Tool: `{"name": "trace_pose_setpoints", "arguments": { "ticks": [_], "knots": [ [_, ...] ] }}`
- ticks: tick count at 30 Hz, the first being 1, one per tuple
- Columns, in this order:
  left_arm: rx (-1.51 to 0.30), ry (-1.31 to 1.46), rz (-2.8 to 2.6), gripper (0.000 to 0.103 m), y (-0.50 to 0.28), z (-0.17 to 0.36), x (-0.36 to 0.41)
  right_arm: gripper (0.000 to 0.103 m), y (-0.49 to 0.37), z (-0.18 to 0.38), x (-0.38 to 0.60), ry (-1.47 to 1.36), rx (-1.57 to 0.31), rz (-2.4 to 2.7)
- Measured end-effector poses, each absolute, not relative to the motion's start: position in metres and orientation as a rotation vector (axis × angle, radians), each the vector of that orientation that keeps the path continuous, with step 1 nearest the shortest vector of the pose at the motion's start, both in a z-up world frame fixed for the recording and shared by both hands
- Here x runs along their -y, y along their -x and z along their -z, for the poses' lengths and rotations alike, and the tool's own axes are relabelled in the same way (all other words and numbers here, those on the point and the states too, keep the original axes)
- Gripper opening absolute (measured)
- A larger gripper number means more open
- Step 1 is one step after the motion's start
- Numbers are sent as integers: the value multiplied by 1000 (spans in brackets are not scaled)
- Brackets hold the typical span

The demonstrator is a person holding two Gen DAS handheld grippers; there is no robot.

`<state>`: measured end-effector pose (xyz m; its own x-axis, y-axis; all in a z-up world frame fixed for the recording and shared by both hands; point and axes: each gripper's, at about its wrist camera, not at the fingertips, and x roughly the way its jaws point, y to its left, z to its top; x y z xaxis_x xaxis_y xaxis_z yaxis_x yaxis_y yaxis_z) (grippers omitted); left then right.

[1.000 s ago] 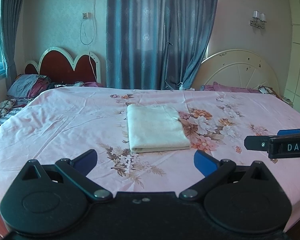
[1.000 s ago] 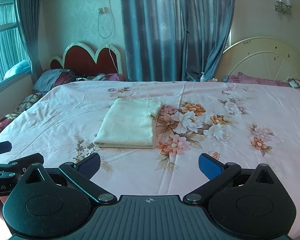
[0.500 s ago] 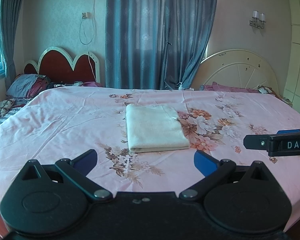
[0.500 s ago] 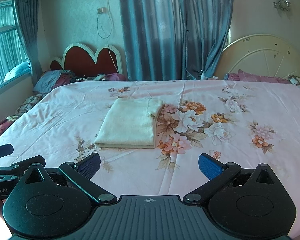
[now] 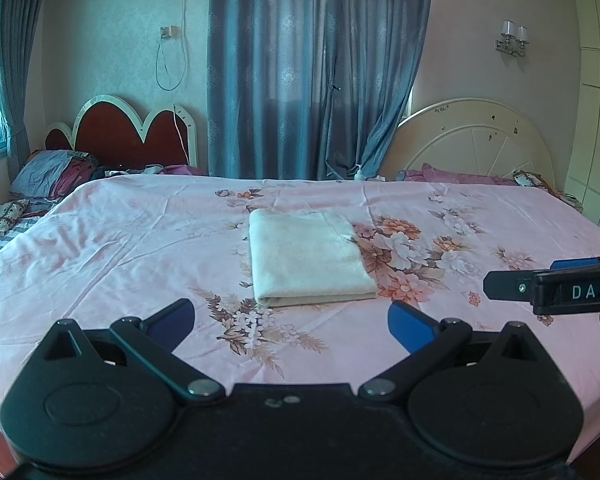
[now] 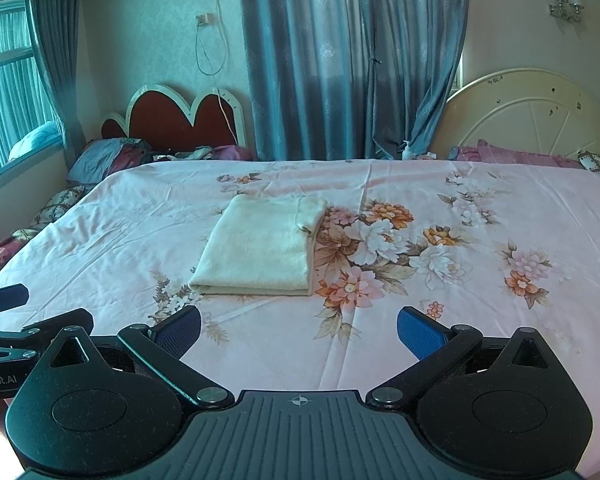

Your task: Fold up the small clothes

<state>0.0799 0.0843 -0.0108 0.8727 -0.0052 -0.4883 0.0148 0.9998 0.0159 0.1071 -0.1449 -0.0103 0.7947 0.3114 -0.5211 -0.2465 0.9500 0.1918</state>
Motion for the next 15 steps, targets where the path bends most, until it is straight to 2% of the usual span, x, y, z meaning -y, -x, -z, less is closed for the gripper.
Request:
{"name": "trace_pose_setpoints", "arguments": {
  "ticks": [15],
  "knots": [
    [-508,-4,23,102,-82,11,-87,103,-108,10,146,-115,-579,-309]
  ]
}}
